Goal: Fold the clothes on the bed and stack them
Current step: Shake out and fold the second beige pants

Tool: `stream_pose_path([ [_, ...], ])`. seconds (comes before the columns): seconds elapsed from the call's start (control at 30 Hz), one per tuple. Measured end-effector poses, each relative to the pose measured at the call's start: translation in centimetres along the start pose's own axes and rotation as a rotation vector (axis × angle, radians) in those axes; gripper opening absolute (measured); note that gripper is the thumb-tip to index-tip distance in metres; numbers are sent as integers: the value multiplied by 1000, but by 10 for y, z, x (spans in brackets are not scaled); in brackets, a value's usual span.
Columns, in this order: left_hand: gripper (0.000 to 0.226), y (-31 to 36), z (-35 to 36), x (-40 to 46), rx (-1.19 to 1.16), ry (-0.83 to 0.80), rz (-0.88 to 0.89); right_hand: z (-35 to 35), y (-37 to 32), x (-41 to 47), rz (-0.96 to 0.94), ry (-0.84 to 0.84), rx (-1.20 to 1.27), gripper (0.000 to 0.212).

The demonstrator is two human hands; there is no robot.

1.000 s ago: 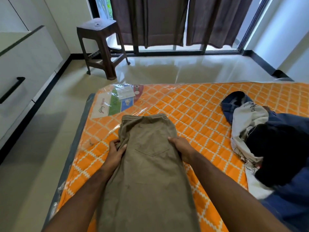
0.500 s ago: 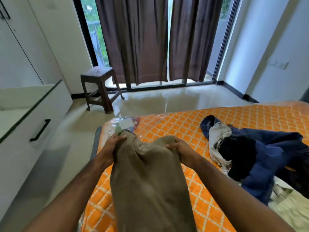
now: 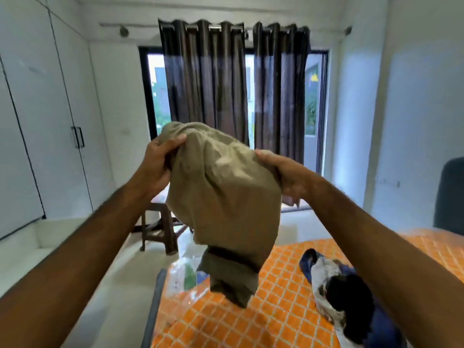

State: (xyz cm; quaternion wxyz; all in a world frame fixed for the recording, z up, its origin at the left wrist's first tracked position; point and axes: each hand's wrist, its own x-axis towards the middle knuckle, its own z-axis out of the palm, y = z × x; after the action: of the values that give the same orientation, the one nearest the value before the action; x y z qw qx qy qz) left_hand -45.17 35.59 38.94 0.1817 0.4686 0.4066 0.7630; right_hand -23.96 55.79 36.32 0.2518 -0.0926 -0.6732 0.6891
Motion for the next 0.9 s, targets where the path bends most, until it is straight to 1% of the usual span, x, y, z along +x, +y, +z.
stream_pose_path([
  [0.07,41,23,6,-9,13,19,35,9,-15,-15,-46,28,-42,35],
  [0.13,41,45,9,-20,7,65,92,16,-28,-28,-259,139,15,25],
  [0.2,41,65,8,-27,24,101,154,18,-40,-39,-484,235,80,29],
  [0.23,39,70,7,-31,32,94,167,19,-42,-45,-531,223,125,34],
  [0.27,38,77,8,-35,39,88,173,23,-46,-51,-525,182,177,38],
  [0.3,37,78,9,-37,32,80,153,26,-44,-57,-457,123,215,40],
  [0.33,34,80,11,-43,20,76,108,32,-41,-64,-351,50,225,41],
  [0.37,31,78,13,-49,-5,54,48,38,-35,-69,-238,-11,204,41],
  [0.4,27,75,16,-55,-34,21,-9,44,-28,-73,-166,-64,184,41],
  [0.43,27,72,16,-61,-51,-13,-42,49,-22,-77,-139,-89,146,41],
  [0.5,39,65,14,-68,-12,-20,-38,56,-14,-77,-173,-32,86,39],
  [0.57,56,66,10,-71,33,7,0,63,-14,-78,-288,130,115,34],
  [0.6,60,71,7,-72,42,24,26,64,-14,-78,-373,200,157,32],
  [0.63,59,74,4,-71,42,25,64,64,-17,-81,-459,237,207,32],
  [0.67,57,79,-1,-70,53,19,111,64,-18,-85,-521,238,251,33],
  [0.7,57,85,-3,-71,89,9,164,66,-21,-92,-546,205,278,34],
  [0.73,61,88,-3,-73,156,-6,211,68,-20,-98,-523,147,270,36],
  [0.8,78,87,-1,-76,369,-62,250,72,-10,-108,-351,43,196,52],
  [0.83,83,80,-2,-80,467,-79,241,78,-3,-115,-263,-21,145,49],
  [0.87,84,73,-2,-85,532,-84,232,82,4,-116,-235,-88,63,38],
  [0.9,82,65,-4,-90,569,-68,220,86,10,-116,-240,-113,-7,31],
])
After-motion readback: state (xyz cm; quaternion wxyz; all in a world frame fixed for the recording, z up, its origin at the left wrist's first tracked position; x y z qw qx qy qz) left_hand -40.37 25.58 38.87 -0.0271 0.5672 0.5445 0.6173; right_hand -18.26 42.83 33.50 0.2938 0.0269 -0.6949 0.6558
